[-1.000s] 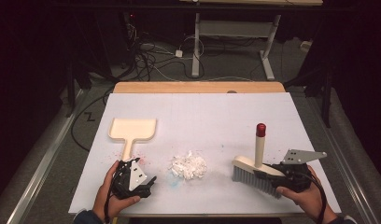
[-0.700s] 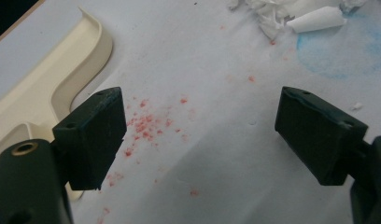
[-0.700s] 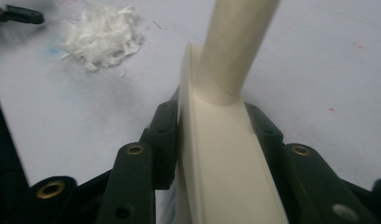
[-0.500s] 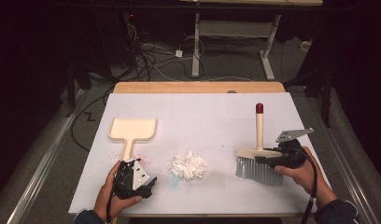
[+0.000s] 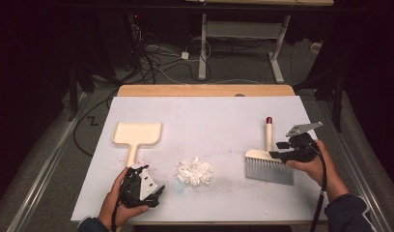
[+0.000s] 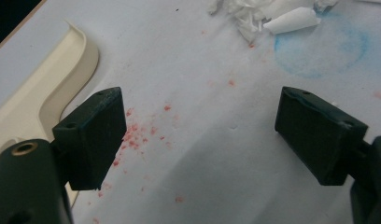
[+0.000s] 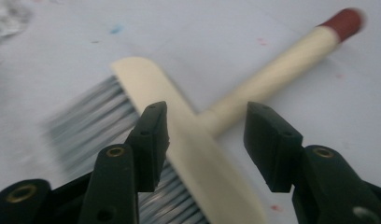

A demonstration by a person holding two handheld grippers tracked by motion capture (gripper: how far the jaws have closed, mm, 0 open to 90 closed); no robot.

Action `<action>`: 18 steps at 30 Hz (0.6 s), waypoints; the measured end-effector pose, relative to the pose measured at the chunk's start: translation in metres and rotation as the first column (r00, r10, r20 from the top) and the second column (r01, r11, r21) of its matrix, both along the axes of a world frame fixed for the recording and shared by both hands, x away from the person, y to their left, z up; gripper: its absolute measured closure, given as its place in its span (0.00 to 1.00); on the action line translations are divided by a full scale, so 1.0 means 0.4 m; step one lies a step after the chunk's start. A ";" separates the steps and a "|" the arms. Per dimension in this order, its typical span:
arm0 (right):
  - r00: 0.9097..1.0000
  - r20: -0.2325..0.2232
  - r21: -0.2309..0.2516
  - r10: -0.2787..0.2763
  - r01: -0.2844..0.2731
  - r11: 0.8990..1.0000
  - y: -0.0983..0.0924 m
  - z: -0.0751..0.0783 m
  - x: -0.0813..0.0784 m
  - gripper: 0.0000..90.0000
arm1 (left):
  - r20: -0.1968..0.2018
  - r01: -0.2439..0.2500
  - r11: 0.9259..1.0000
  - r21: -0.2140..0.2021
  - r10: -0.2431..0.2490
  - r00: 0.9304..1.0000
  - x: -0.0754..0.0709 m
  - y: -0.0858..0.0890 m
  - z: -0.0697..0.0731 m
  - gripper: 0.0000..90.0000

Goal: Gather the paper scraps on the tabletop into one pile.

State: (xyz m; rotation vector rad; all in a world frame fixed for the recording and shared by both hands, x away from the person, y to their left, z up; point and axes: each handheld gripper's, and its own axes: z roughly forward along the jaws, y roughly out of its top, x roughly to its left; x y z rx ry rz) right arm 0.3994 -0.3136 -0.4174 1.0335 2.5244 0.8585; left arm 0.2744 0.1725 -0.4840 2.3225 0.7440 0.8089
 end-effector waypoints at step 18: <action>0.967 0.096 -0.131 -0.234 0.246 0.960 0.047 -0.089 0.085 0.95 | -0.008 0.011 1.000 0.005 -0.011 1.000 0.003 -0.003 -0.003 0.17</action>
